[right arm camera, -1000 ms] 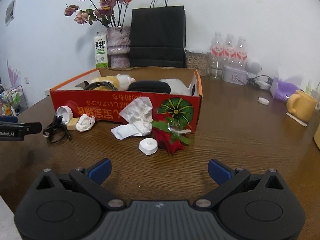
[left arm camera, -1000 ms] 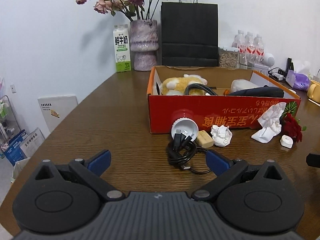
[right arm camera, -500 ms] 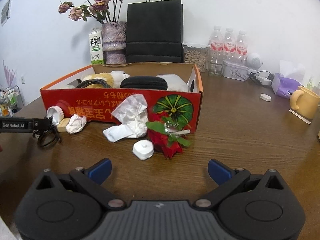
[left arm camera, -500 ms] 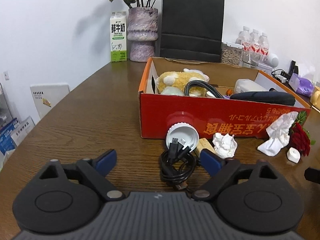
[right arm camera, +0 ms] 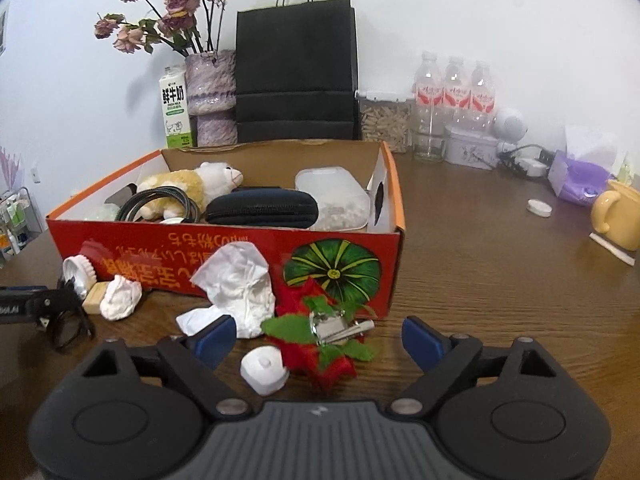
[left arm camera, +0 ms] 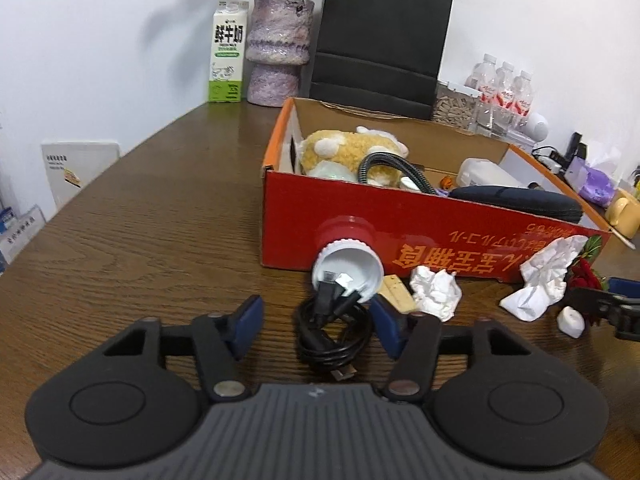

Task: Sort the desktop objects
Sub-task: 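Grasp the coiled black USB cable with the left tool while the right tool grasps the red rose ornament, then lift and carry the black cable and red rose ornament over the box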

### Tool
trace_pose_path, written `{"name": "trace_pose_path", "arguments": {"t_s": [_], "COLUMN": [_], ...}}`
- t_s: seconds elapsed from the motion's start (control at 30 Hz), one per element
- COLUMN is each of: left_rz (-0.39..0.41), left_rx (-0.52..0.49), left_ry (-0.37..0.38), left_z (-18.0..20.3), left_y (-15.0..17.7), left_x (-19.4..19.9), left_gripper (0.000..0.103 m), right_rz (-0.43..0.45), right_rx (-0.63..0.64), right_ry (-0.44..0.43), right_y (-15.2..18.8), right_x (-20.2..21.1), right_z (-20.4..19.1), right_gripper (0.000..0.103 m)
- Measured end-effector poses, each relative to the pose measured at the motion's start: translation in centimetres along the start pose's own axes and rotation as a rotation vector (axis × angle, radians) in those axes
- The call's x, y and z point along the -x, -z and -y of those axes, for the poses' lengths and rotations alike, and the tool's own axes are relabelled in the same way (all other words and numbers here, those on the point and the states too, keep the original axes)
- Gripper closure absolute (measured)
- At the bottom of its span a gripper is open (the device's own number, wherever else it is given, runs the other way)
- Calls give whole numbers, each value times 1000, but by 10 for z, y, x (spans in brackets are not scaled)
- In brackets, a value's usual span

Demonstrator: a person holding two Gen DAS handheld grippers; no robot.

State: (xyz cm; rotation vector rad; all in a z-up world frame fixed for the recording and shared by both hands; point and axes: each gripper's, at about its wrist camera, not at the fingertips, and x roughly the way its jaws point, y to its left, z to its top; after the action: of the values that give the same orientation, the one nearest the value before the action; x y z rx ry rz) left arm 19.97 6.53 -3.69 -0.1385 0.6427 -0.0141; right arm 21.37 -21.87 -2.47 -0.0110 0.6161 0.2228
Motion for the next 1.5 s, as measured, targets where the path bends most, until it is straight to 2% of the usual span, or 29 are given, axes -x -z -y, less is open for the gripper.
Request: {"name": "trace_pose_path", "arguments": {"t_s": [0.03, 0.1, 0.17, 0.57, 1.0, 1.3, 1.5], "left_rz": [-2, -3, -3, 17, 108, 216, 266], "left_rx": [3, 3, 4, 24, 16, -14, -41], "left_ry": [10, 25, 31, 34, 34, 56, 81], "left_z": [0, 0, 1, -1, 0, 19, 45], "left_y": [0, 0, 0, 0, -11, -43, -69], "left_x": [0, 1, 1, 11, 48, 68, 59], "left_gripper": [53, 60, 63, 65, 66, 66, 66], "right_rz": [-9, -27, -40, 5, 89, 192, 227], "right_rx": [-9, -33, -54, -66, -47, 16, 30], "right_ry": [-4, -22, -35, -37, -35, -39, -63], "right_y": [0, 0, 2, 6, -4, -42, -76], "right_x": [-3, -8, -10, 5, 40, 58, 48], "right_z": [1, 3, 5, 8, 5, -6, -15], "right_gripper": [27, 49, 57, 61, 61, 61, 61]}}
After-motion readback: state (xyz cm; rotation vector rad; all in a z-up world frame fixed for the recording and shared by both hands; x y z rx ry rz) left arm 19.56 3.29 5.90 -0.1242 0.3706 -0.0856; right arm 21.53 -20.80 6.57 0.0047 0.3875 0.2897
